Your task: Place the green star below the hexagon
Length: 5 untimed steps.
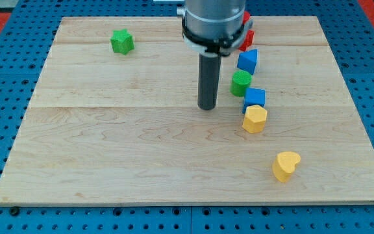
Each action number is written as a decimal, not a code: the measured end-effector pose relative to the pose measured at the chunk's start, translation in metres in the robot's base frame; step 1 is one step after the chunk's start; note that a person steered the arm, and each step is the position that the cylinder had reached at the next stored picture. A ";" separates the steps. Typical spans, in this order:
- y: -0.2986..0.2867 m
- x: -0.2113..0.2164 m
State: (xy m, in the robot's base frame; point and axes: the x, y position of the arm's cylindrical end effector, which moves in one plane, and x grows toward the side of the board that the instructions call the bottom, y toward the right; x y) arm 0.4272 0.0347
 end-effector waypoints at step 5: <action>-0.123 -0.029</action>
State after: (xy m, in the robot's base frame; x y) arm 0.3983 -0.0888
